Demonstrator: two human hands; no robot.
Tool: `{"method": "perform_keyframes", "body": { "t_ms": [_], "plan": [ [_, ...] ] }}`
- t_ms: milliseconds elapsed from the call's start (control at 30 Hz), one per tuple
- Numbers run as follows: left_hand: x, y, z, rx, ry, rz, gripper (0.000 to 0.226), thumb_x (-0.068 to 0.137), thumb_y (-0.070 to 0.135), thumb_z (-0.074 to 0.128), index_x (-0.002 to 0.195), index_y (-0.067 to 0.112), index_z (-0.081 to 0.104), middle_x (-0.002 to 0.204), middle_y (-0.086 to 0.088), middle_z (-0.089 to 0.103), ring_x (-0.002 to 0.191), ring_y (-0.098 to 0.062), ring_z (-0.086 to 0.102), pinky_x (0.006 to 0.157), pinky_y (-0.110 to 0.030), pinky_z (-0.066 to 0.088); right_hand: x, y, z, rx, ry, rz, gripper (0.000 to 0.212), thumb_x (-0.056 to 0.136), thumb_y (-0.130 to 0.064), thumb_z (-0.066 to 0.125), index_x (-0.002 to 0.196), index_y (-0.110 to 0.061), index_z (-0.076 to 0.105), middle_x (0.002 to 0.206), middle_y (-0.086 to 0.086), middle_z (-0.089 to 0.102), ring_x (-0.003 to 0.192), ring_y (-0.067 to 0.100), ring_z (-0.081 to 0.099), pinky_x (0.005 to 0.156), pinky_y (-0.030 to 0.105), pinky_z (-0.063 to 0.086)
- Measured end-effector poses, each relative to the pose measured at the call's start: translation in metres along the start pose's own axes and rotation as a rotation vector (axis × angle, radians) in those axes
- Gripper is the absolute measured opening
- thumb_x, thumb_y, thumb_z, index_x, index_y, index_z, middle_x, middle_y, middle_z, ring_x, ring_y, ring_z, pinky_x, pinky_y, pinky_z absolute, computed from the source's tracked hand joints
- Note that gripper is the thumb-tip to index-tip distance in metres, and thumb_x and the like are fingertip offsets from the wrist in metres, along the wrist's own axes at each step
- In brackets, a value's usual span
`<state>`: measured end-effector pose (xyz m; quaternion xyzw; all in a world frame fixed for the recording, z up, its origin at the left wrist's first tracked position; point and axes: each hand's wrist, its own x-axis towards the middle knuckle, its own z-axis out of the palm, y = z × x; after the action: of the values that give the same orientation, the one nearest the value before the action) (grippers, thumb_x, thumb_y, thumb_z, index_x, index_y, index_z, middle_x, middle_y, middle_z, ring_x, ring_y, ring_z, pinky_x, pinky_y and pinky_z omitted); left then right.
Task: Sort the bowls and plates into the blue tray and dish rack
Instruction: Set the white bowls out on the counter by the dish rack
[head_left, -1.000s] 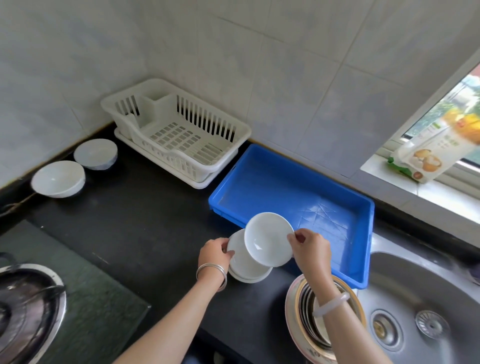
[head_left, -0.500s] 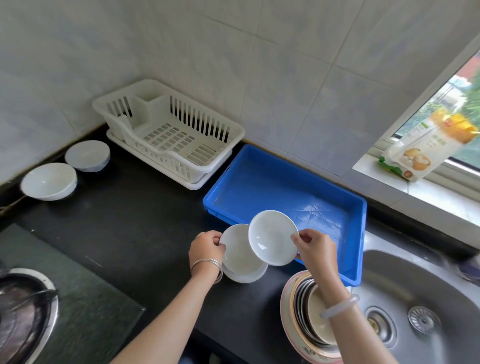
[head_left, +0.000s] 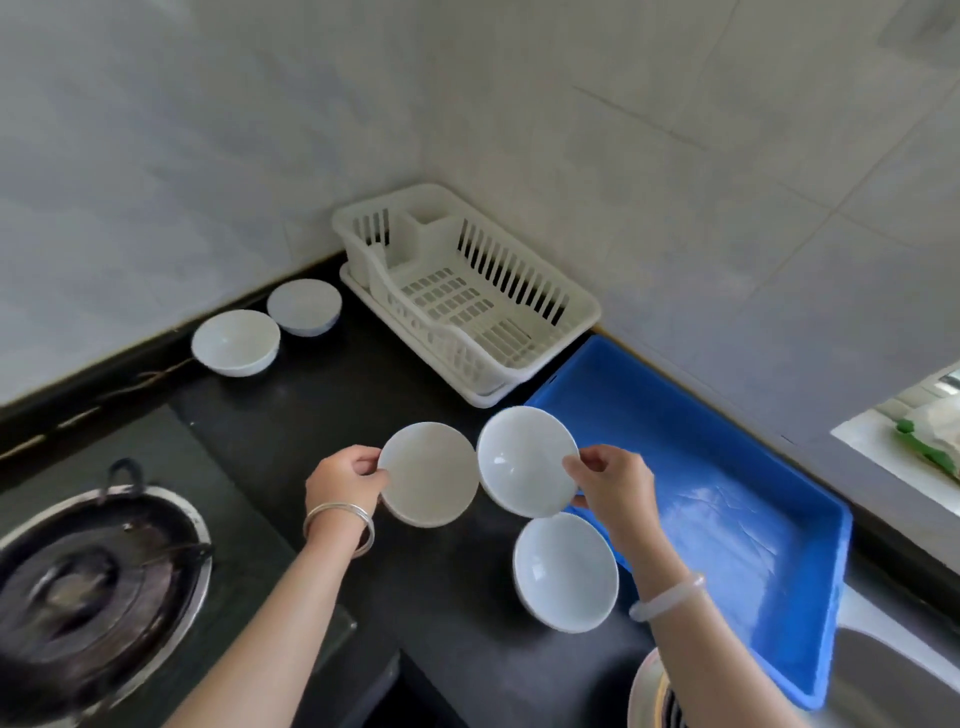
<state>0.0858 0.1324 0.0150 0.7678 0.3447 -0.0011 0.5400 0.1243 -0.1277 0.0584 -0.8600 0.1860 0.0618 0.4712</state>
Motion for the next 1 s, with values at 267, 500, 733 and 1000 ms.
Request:
{"method": "perform_keyframes", "body": {
  "t_ms": [267, 500, 733, 1000],
  "plan": [
    [0.057, -0.029, -0.056, -0.234, 0.212, -0.186, 0.026, 0.073, -0.003, 0.058, 0.09, 0.012, 0.069, 0.083, -0.004, 0.068, 0.062, -0.016, 0.062, 0.058, -0.026, 0.053, 0.038, -0.046, 0.105, 0.014, -0.202, 0.003, 0.013, 0.084, -0.012, 0.064, 0.073, -0.018, 0.067, 0.084, 0.0, 0.066, 0.077, 0.017, 0.067, 0.052, 0.021, 0.056],
    [0.108, -0.037, -0.077, -0.337, 0.316, -0.279, 0.026, 0.075, -0.005, 0.057, 0.093, 0.01, 0.068, 0.087, -0.005, 0.065, 0.075, -0.023, 0.061, 0.061, -0.026, 0.052, 0.077, -0.073, 0.181, 0.041, -0.229, 0.075, 0.004, 0.087, -0.011, 0.064, 0.084, -0.012, 0.061, 0.089, 0.008, 0.063, 0.081, 0.021, 0.064, 0.051, 0.022, 0.054],
    [0.144, -0.038, -0.083, -0.412, 0.398, -0.349, 0.026, 0.075, -0.005, 0.06, 0.095, 0.009, 0.067, 0.088, -0.007, 0.065, 0.073, -0.022, 0.059, 0.063, -0.026, 0.052, 0.103, -0.087, 0.237, 0.053, -0.235, 0.119, 0.014, 0.089, -0.011, 0.061, 0.078, -0.018, 0.054, 0.081, 0.003, 0.06, 0.068, 0.015, 0.063, 0.059, 0.028, 0.057],
    [0.162, -0.046, -0.082, -0.455, 0.413, -0.375, 0.027, 0.075, -0.006, 0.061, 0.097, 0.009, 0.066, 0.094, -0.009, 0.067, 0.078, -0.022, 0.06, 0.063, -0.027, 0.053, 0.116, -0.091, 0.264, 0.109, -0.241, 0.18, 0.016, 0.088, -0.009, 0.062, 0.078, -0.019, 0.054, 0.083, 0.002, 0.06, 0.069, 0.014, 0.063, 0.064, 0.031, 0.059]
  ]
}}
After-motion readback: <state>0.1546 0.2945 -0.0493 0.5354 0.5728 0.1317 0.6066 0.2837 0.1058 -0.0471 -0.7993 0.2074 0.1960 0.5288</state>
